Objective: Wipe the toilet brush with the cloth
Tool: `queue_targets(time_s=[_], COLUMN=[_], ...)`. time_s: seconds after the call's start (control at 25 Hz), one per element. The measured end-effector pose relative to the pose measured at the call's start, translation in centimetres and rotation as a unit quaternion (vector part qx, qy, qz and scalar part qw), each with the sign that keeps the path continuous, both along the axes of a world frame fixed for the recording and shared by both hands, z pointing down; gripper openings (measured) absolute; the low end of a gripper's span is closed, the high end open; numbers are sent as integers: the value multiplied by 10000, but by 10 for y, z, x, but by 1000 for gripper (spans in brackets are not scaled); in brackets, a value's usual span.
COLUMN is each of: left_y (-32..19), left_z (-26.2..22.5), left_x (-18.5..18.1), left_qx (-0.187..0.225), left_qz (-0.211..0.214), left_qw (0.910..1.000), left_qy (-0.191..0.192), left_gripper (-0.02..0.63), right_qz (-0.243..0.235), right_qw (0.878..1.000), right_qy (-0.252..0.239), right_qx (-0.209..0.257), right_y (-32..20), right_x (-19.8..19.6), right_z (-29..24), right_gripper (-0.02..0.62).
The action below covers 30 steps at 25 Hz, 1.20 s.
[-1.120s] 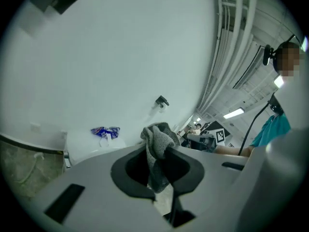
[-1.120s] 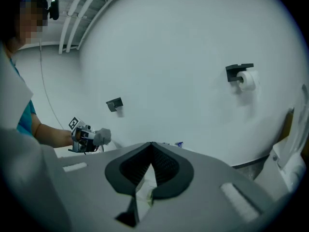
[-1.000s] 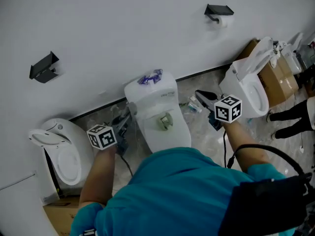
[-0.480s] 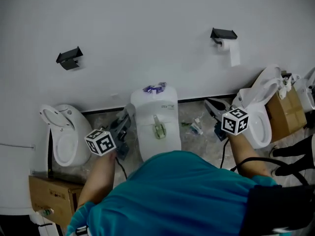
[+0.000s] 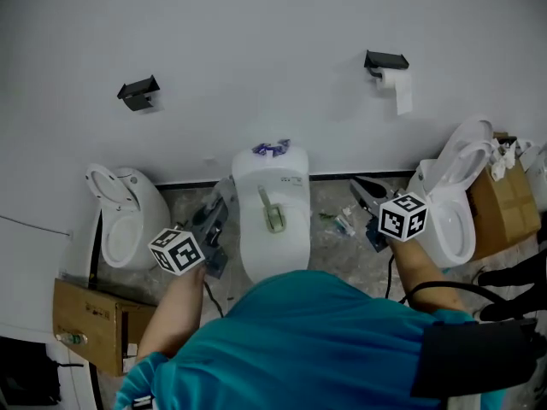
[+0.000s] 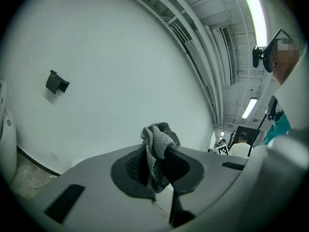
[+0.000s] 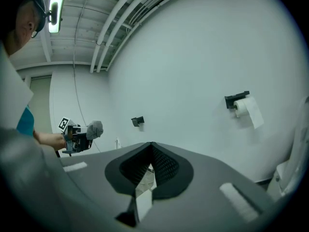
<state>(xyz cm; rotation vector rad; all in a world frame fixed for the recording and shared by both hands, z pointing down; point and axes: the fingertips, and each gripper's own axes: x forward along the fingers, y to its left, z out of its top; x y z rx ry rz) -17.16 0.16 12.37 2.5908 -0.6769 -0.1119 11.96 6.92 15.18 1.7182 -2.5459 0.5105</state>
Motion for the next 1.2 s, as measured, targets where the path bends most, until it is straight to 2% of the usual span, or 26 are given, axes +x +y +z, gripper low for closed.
queue_targets(time_s=[0.24, 0.48, 0.76, 1.2], left_y=[-5, -13, -7, -10], left_z=[-9, -13, -4, 4], left_x=[-41, -72, -72, -70], left_qx=[221, 265, 154, 70], left_qz=[10, -20, 140, 133], left_qw=[9997, 9996, 9998, 9999], left_qy=[-135, -81, -2, 16], left_gripper=[38, 38, 38, 38], right_qz=[217, 121, 109, -65], right_qw=[9994, 9993, 9988, 9979], right_qy=[61, 178, 404, 601], right_qx=[246, 307, 259, 231], right_y=[-5, -16, -14, -19], right_x=[-30, -69, -73, -79], right_z=[-18, -21, -28, -27], right_gripper=[-3, -3, -3, -3])
